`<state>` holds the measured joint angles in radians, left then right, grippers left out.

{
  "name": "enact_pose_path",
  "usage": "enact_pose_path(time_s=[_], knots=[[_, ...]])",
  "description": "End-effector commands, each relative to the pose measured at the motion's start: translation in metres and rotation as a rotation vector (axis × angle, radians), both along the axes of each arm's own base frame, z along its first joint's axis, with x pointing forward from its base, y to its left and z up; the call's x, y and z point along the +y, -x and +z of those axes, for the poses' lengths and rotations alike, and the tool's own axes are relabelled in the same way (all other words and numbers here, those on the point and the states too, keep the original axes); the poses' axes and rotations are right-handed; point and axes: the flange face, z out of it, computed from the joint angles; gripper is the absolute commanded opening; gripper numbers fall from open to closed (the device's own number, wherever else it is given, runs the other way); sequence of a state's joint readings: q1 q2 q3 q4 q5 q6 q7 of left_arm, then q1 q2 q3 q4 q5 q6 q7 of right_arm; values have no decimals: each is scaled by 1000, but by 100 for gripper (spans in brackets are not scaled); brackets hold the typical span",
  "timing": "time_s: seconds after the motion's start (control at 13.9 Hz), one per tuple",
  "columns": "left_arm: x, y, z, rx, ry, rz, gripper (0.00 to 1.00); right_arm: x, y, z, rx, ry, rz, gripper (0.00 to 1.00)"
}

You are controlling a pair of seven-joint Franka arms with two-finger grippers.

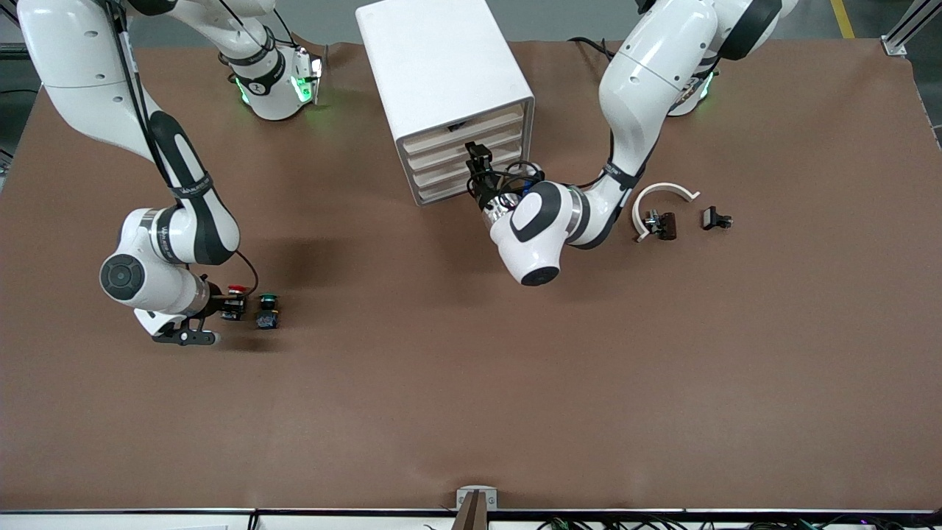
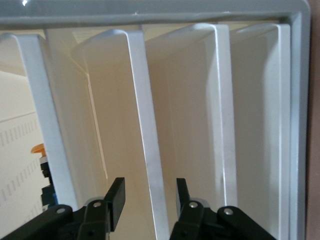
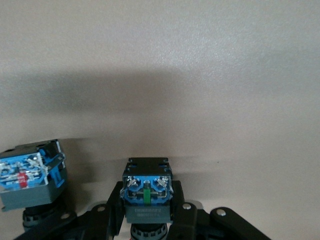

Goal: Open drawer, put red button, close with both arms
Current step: 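Grasp the red button with the right gripper while the left gripper pulls the drawer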

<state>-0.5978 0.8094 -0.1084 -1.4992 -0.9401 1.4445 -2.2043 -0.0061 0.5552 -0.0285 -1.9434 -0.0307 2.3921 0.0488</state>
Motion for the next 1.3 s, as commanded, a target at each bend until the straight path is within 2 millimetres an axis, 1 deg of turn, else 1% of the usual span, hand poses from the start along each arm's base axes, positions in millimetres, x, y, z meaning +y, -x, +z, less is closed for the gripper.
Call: enact_pose_path(time_s=[0.0, 0.07, 0.22, 0.29, 0.36, 0.43, 0.5, 0.58, 0.65, 0.87, 0.94, 1.01, 1.15, 1.23], knots=[[-8, 8, -7, 34, -11, -5, 39, 4, -5, 31, -2, 10, 10, 12], [-11, 11, -9, 36, -14, -9, 37, 5, -6, 43, 19, 11, 7, 12], [-15, 16, -11, 39, -14, -19, 26, 15, -10, 64, 40, 13, 18, 12], [-15, 17, -13, 42, -17, -19, 17, 19, -12, 73, 37, 15, 11, 12], [-14, 16, -12, 41, -16, -17, 5, 24, -12, 78, 36, 18, -1, 12], [-10, 11, -13, 38, -17, -11, 0, 30, -11, 84, 38, 20, -8, 12], [-6, 6, -13, 35, -21, -1, 0, 38, -11, 95, 41, 25, -20, 12], [2, -5, -12, 24, -23, 17, 0, 47, -9, 106, 59, 31, -43, 12], [12, -22, -8, 6, -19, 46, 0, 58, -7, 115, 77, 39, -62, 12], [48, -70, -6, -23, 7, 132, 0, 109, 1, 148, 86, 71, -135, 12], [55, -82, -5, -34, 16, 150, 0, 123, 5, 153, 91, 82, -165, 12], [60, -91, -1, -47, 21, 166, 0, 141, 9, 161, 88, 90, -185, 13], [74, -103, -1, -59, 28, 196, 0, 191, 15, 193, 70, 113, -237, 13], [77, -106, -1, -69, 42, 199, 7, 208, 16, 209, 69, 128, -276, 13]])
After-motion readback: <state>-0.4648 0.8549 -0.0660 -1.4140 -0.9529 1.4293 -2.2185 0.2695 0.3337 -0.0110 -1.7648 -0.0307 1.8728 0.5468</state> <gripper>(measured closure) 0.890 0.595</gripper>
